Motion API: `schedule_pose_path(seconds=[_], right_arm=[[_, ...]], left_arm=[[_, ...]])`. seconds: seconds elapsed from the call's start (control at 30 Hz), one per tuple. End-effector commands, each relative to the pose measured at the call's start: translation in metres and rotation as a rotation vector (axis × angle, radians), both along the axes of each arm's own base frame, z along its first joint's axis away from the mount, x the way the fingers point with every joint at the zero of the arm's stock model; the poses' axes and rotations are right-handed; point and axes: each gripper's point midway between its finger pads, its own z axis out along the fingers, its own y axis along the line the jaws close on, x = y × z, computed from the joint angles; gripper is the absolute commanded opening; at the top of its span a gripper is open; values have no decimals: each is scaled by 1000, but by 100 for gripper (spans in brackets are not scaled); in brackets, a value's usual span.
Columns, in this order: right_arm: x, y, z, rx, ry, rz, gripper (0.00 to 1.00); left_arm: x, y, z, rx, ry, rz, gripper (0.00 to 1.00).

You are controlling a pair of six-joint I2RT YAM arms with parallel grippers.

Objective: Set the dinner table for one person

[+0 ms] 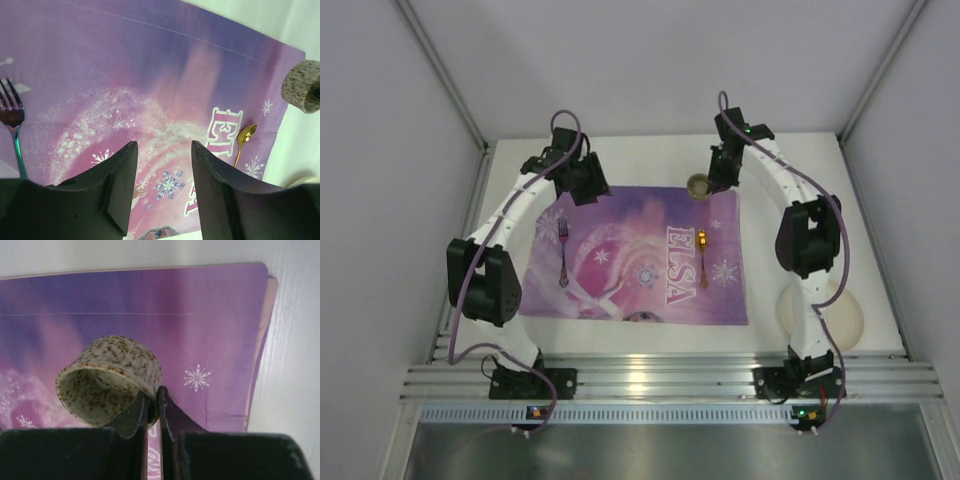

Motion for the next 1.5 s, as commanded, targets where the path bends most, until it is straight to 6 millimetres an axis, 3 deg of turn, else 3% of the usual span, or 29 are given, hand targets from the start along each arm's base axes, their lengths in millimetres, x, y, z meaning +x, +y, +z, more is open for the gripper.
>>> schedule_pose_path(seconds=[0.0, 0.17, 0.43, 0.5, 0.57, 0.63, 0.67, 0.73, 0.77, 0.8, 0.83, 0.87, 0.9, 0.93, 0.97, 1.0, 1.03, 1.07, 1.1, 1.17, 1.2, 1.23, 1.27, 1.33, 1.47], right_arm=[[4, 2, -27, -1, 66, -29, 0], [0, 13, -54, -22, 112, 11, 0], [3, 14, -59, -28, 108, 26, 3], [1, 11, -50, -34, 97, 27, 37], [1, 5, -31, -37, 60, 32, 56], [-2, -6, -20, -50, 41, 45, 59], [-1, -18, 1, -51, 0, 32, 61], [-8, -36, 17, -61, -17, 30, 63], [-10, -56, 44, -54, -66, -3, 64], [-20, -67, 47, -57, -54, -19, 65], [-27, -80, 56, -57, -65, -41, 66], [-36, -108, 86, -67, -128, -113, 71], [-53, -124, 78, -82, -92, -154, 72], [-65, -138, 82, -79, -87, -207, 73], [-82, -157, 100, -74, -126, -267, 73], [-103, -176, 82, -81, -65, -327, 74], [-116, -183, 81, -77, -58, -365, 74], [-133, -194, 92, -78, -88, -407, 75], [-152, -197, 74, -91, -33, -422, 75], [-176, -207, 76, -114, -41, -464, 79], [-191, -208, 61, -124, 9, -471, 80], [-200, -210, 55, -121, 24, -486, 82], [-209, -213, 55, -102, 21, -510, 82], [-227, -214, 37, -93, 82, -524, 83], [-249, -213, 13, -70, 154, -539, 84]], left_arm=[[-16, 8, 16, -4, -28, 36, 52], [-37, 16, 27, -8, -50, 61, 52], [-62, 25, 31, -2, -55, 91, 52], [-65, 24, 32, -6, -55, 94, 52], [-67, 21, 33, -5, -57, 87, 52], [-66, 17, 36, -11, -65, 83, 52], [-66, 9, 39, -15, -74, 67, 52], [-61, -5, 43, -18, -88, 37, 53], [-64, -23, 44, -20, -93, -11, 53], [-60, -37, 56, -28, -126, -46, 53], [-54, -48, 46, 1, -120, -57, 53], [-62, -76, 46, 0, -123, -126, 53], [-58, -98, 57, -24, -160, -178, 53], [-59, -122, 40, -32, -124, -237, 53], [-71, -153, 37, -48, -118, -316, 53], [-74, -179, 48, -92, -134, -379, 53], [-75, -203, 27, -87, -103, -425, 53], [-88, -236, 39, -114, -132, -508, 53], [-96, -260, 14, -117, -80, -573, 53], [-124, -300, 3, -139, -53, -690, 53], [-128, -320, -7, -152, -38, -732, 53], [-150, -339, -10, -178, -16, -801, 53], [-156, -353, -5, -199, -28, -835, 53], [-177, -372, -26, -201, 14, -889, 53], [-189, -379, -30, -196, 17, -889, 52]])
